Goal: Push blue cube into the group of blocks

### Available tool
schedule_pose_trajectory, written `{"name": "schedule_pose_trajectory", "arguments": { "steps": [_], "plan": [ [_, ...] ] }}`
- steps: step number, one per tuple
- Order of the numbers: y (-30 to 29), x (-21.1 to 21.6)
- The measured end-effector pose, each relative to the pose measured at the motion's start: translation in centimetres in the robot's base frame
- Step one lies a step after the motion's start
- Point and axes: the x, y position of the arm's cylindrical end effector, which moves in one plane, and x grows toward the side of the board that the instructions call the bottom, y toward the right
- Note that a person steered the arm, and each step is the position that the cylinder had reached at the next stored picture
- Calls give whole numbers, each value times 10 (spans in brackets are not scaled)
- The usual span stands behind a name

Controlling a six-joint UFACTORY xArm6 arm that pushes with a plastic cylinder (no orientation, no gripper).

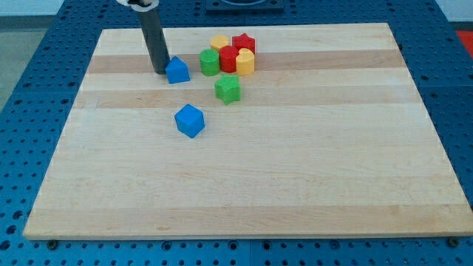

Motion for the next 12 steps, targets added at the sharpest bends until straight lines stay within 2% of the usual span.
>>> {"name": "schedule_pose_trajectory", "arguments": {
  "steps": [3,5,7,9,11,12],
  "plan": [
    [60,14],
    [54,18],
    [28,85],
    [32,98],
    [127,96],
    [112,103]
  ]
}}
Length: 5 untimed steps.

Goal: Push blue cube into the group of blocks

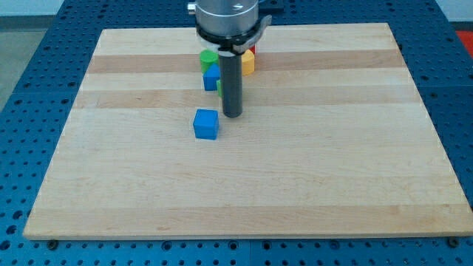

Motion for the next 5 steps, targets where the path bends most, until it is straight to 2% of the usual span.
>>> {"name": "schedule_pose_trajectory", "arguments": {
  "steps": [3,4,5],
  "plan": [
    [-100,8],
    [-111,71],
    [-69,87]
  ]
}}
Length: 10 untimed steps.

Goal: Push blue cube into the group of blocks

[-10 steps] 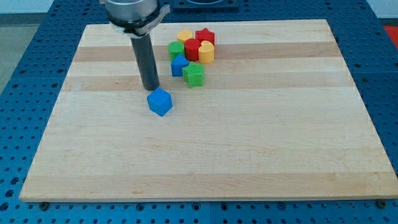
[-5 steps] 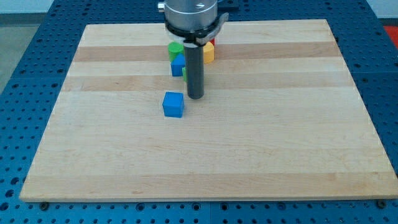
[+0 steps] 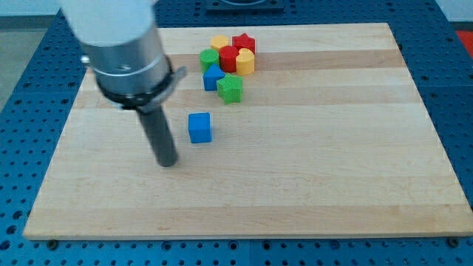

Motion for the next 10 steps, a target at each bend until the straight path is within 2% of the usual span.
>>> {"name": "schedule_pose_trajectory", "arguments": {
  "steps": [2,4,5,6,8,9,10],
  "plan": [
    [74,-99],
    [78,-86],
    [77,-51],
    [64,-39],
    [-30,-39],
    [-44,-62],
    [-26,-68]
  ]
}}
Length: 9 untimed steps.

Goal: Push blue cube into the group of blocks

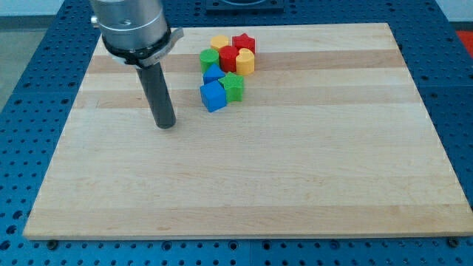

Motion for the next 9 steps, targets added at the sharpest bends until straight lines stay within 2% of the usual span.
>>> {"name": "schedule_pose_trajectory", "arguments": {
  "steps": [1,4,7,9],
  "plan": [
    [20,1],
    [66,-51],
    [101,-51],
    [101,-53]
  ]
}}
